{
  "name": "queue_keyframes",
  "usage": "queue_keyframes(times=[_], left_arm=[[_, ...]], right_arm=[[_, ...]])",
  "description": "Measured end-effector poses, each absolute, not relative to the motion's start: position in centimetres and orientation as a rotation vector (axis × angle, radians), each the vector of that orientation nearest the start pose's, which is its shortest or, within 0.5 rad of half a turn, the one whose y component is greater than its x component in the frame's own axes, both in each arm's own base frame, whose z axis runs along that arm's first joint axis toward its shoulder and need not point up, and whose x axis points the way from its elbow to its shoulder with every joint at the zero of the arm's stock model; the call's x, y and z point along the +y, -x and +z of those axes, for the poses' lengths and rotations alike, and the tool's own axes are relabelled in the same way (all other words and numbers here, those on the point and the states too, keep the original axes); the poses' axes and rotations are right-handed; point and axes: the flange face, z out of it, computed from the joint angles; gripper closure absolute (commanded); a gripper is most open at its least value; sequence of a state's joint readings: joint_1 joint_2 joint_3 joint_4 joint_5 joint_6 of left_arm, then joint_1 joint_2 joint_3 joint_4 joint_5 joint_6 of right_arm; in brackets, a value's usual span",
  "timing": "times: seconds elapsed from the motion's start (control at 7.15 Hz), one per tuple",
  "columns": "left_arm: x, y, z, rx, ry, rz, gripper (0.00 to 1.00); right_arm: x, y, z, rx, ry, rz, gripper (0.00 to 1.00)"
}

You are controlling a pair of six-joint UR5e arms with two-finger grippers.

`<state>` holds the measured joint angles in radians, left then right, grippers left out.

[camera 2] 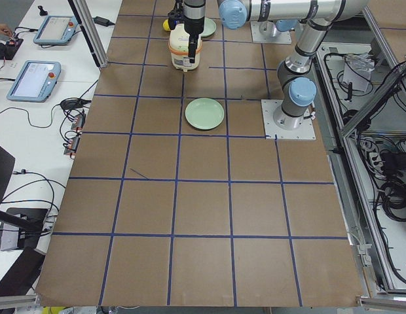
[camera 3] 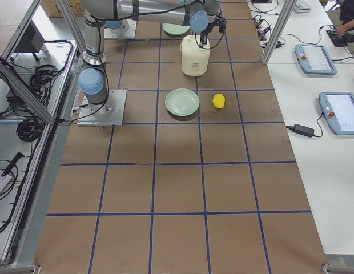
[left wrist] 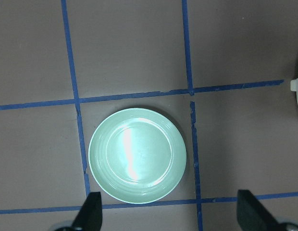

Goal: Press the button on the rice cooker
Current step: 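Press down on the green button with the closed right gripper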

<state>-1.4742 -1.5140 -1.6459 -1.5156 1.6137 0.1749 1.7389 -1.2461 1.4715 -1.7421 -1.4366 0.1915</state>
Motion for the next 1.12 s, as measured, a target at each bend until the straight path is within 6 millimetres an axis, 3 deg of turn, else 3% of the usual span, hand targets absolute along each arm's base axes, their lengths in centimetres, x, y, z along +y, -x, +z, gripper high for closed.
queue_keyframes(times=[1.12], left_arm=[[-48.2,8.3,48.4,3.091,-0.12,-0.047,0.0]], right_arm=[[-57.6,-24.7,36.0,3.022,-0.036,0.154,0.87]])
